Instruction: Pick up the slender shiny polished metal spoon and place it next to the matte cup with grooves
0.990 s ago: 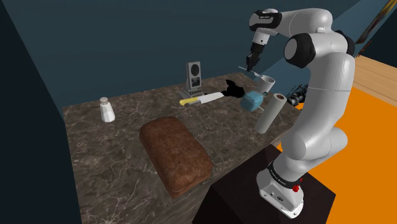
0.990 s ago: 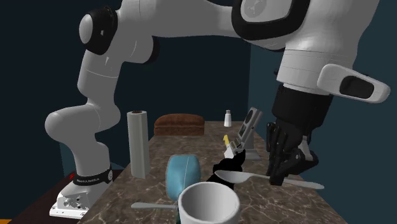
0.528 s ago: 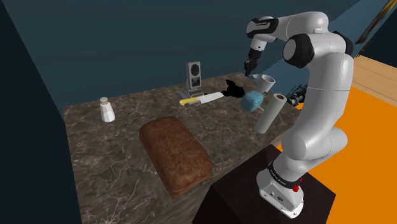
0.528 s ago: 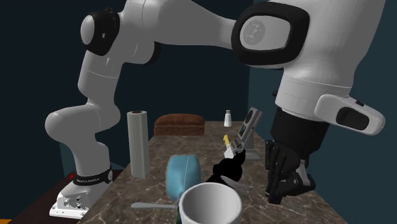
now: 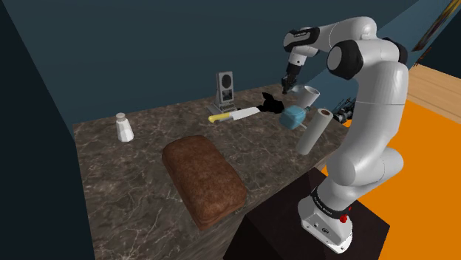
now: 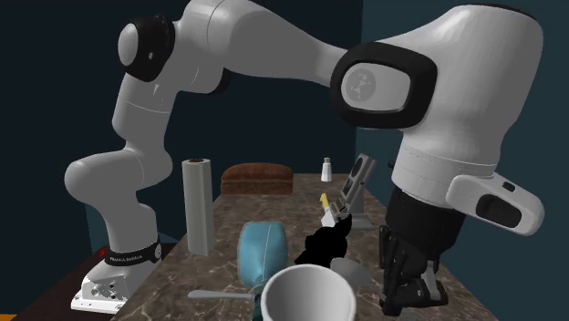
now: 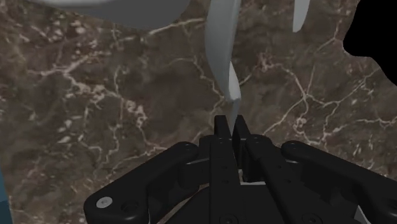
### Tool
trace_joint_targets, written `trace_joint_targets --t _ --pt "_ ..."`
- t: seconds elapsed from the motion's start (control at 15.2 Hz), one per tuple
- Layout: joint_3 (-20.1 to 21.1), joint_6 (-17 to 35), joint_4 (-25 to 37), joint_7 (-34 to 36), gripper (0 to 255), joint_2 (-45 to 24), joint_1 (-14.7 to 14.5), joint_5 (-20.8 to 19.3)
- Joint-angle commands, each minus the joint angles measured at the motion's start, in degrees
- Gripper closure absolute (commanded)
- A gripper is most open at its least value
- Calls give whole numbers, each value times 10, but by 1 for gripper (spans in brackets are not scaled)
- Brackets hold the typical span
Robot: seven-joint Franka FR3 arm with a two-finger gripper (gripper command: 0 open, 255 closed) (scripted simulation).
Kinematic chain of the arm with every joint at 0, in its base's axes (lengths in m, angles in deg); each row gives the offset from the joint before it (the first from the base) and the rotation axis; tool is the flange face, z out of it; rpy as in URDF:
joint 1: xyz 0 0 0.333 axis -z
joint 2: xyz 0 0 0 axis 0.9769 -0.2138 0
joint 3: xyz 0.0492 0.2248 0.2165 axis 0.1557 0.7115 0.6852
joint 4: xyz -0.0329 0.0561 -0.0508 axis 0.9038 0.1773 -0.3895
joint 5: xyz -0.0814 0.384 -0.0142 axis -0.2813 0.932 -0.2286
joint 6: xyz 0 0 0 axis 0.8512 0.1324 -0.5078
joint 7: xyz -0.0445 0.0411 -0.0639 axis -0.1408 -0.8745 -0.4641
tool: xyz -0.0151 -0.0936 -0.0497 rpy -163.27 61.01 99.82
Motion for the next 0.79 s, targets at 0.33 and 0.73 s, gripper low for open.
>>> trace_joint_targets --t 0.33,0.73 --pt "3 44 -30 -4 255 -19 -1 5" --pt "3 44 -30 -4 255 -19 -1 6"
